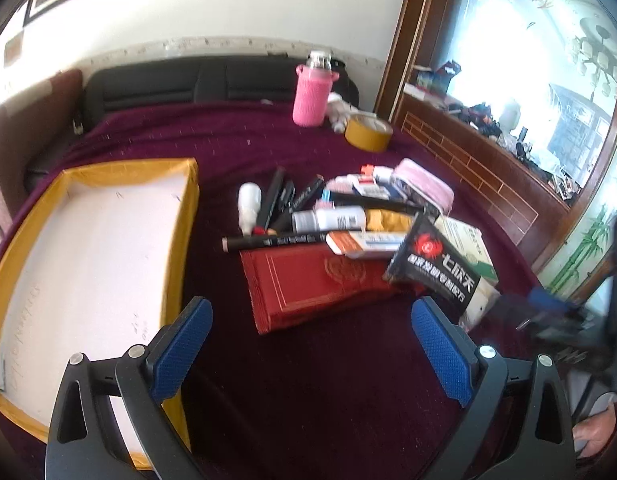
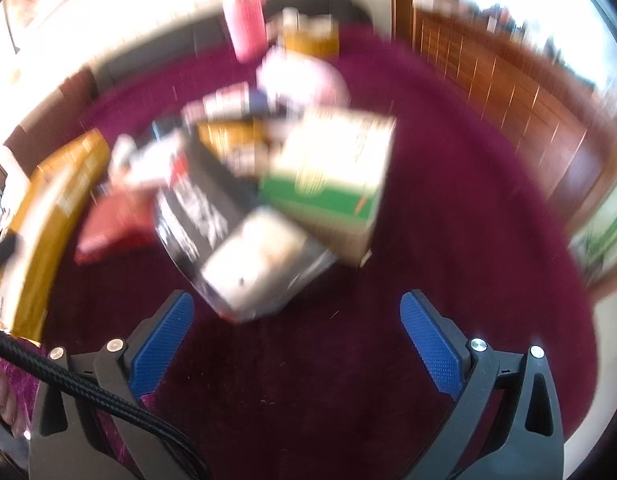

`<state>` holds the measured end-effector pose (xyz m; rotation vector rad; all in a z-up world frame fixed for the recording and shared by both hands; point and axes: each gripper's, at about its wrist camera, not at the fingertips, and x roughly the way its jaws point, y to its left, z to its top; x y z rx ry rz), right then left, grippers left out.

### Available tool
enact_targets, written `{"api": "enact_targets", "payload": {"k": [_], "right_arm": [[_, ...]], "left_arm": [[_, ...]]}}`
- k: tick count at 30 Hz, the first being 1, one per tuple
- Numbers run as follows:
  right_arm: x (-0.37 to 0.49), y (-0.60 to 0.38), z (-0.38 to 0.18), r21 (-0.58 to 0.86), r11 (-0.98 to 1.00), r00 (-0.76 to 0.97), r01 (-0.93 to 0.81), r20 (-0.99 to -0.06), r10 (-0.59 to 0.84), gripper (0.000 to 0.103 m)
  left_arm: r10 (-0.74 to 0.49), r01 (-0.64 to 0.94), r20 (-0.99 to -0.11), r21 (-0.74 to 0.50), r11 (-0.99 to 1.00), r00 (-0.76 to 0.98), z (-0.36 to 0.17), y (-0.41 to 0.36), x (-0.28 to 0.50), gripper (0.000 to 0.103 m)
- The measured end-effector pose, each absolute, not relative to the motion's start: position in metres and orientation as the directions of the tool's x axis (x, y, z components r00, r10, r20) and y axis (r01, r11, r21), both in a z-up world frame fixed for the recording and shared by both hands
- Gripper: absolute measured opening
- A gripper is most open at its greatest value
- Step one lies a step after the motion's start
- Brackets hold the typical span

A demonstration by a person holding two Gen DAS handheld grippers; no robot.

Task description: Organize objects

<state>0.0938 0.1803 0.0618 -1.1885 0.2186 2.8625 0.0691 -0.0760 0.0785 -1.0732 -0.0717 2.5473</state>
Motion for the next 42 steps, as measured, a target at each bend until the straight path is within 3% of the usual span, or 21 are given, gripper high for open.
{"api": "enact_targets", "payload": {"k": [3,5,7,10,12,15,16,18,20,25,29,34,36,37,38,42], "right_arm": [[0.107,0.193,0.095,0.199,-0.98,-0.849,-0.022,-0.521,-0.087,0.103],[0.078,0.194,0.095,0.229,-0.973,-0.766,0.019,-0.622,-0.161,0.103],[0.056,0.175,0.09,0.141,-0.986,-0.694,0.093,-0.701,-0.166,0.103],[0.044,0.137,0.084,-0.03,-0.979,-0.678,0.204,-0.726,-0.119,0.102],[0.041,0.133,0.075,-0.053,-0.969,-0.661,0.241,-0.74,-0.124,0.098],[0.036,0.131,0.055,-0.088,-0.964,-0.618,0.252,-0.781,-0.091,0.084],[0.031,0.131,0.044,-0.077,-0.964,-0.583,0.253,-0.808,-0.088,0.069],[0.036,0.136,0.045,-0.079,-0.968,-0.603,0.237,-0.794,-0.083,0.064],[0.037,0.142,0.045,-0.03,-0.972,-0.591,0.235,-0.798,-0.118,0.055],[0.04,0.178,0.045,0.157,-0.97,-0.543,0.184,-0.807,-0.233,0.047],[0.058,0.208,0.055,0.312,-0.935,-0.542,0.172,-0.762,-0.354,0.047],[0.074,0.24,0.057,0.375,-0.918,-0.562,0.127,-0.735,-0.378,0.047],[0.073,0.246,0.055,0.4,-0.91,-0.564,0.114,-0.728,-0.39,0.047],[0.073,0.248,0.054,0.41,-0.905,-0.563,0.111,-0.725,-0.397,0.047],[0.072,0.252,0.052,0.431,-0.896,-0.562,0.109,-0.717,-0.413,0.048],[0.068,0.26,0.05,0.491,-0.863,-0.56,0.115,-0.686,-0.465,0.048]], "left_arm": [[0.325,-0.321,-0.703,-0.143,-0.936,-0.632,0.073,-0.068,0.071,0.098],[0.305,-0.328,-0.708,-0.109,-0.938,-0.637,0.071,-0.068,0.077,0.098],[0.298,-0.332,-0.713,-0.097,-0.938,-0.635,0.072,-0.071,0.082,0.098],[0.287,-0.318,-0.706,-0.092,-0.943,-0.647,0.078,-0.082,0.088,0.098],[0.294,-0.325,-0.699,-0.094,-0.941,-0.652,0.085,-0.087,0.09,0.098],[0.286,-0.346,-0.676,-0.047,-0.937,-0.68,0.095,-0.087,0.089,0.098],[0.282,-0.355,-0.668,-0.028,-0.934,-0.689,0.099,-0.086,0.088,0.098],[0.288,-0.39,-0.643,0.017,-0.921,-0.71,0.109,-0.08,0.084,0.098],[0.305,-0.43,-0.618,0.059,-0.901,-0.724,0.117,-0.072,0.079,0.098],[0.311,-0.493,-0.644,0.12,-0.862,-0.7,0.11,-0.04,0.059,0.098],[0.31,-0.564,-0.677,0.187,-0.805,-0.668,0.093,-0.003,0.047,0.098],[0.289,-0.637,-0.726,0.259,-0.726,-0.624,0.066,0.046,0.024,0.097],[0.264,-0.662,-0.771,0.257,-0.704,-0.58,0.05,0.063,0.01,0.09],[0.253,-0.671,-0.791,0.249,-0.699,-0.557,0.046,0.068,0.006,0.07],[0.239,-0.684,-0.825,0.222,-0.695,-0.512,0.039,0.073,0.001,0.037],[0.26,-0.682,-0.852,0.145,-0.717,-0.455,0.038,0.07,0.001,0.028]]}}
